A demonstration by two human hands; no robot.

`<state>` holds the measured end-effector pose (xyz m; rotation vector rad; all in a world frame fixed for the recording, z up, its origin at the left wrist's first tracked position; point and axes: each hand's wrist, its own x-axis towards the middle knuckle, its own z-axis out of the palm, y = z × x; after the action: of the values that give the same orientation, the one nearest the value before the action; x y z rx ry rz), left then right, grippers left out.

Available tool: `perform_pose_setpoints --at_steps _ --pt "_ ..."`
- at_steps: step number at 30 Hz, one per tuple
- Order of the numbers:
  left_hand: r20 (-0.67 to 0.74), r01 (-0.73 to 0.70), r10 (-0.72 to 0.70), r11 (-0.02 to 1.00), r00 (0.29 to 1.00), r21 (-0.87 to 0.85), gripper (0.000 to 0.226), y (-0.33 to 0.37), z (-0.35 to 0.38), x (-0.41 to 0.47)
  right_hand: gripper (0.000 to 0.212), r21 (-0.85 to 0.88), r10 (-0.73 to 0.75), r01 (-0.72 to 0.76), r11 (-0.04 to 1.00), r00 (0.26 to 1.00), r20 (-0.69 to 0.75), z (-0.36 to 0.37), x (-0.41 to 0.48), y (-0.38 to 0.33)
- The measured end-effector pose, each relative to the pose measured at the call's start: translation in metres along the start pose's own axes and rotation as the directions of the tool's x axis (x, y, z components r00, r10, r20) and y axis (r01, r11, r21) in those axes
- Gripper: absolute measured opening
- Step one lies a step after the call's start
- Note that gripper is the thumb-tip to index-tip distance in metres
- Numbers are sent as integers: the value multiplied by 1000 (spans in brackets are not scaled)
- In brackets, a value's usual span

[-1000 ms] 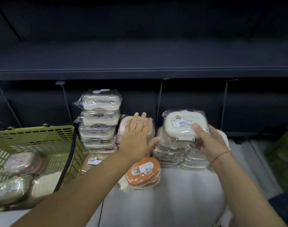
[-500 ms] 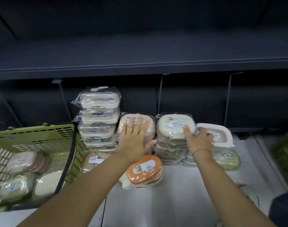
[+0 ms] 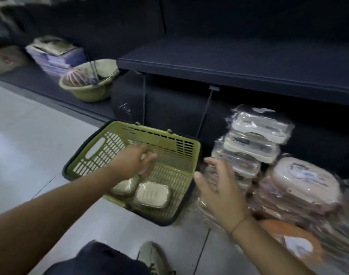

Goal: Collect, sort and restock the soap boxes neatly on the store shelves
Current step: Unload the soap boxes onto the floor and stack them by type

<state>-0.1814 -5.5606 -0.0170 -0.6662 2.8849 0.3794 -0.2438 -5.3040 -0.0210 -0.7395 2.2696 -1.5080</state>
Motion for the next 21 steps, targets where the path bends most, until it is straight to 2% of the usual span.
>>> perform_pose_setpoints --at_steps 2,4,6,8,9,10,12,15,19,21 --pt "69 242 -239 970 968 -30 63 -62 15 15 54 -57 103 -92 994 968 228 49 36 9" --pt "223 394 -377 919 899 -32 62 -105 33 28 66 -121 319 -295 948 868 381 94 71 22" --pt "336 468 -423 881 841 -63 66 -133 49 40 89 -133 505 -500 856 749 429 135 100 45" --pt "409 524 -435 841 802 -134 66 -156 67 58 117 -177 643 -633 753 653 400 175 122 82" --pt "441 549 -441 822 782 -152 63 -166 78 66 124 -199 690 -675 710 613 384 193 129 99" --pt "470 562 -439 812 766 -157 57 -176 90 75 122 -222 733 -715 663 561 385 206 131 107" --pt "520 574 -430 805 738 -149 43 -188 111 88 93 -229 805 -796 560 457 379 225 133 107" --pt "546 632 -466 759 696 -158 40 -198 135 99 71 -259 841 -839 479 354 410 236 135 117" --pt "610 740 -528 655 592 -152 54 -193 141 105 52 -211 870 -900 381 272 410 237 132 121" --pt "638 759 -531 637 558 -133 58 -188 138 104 55 -243 863 -879 411 288 415 234 132 119"
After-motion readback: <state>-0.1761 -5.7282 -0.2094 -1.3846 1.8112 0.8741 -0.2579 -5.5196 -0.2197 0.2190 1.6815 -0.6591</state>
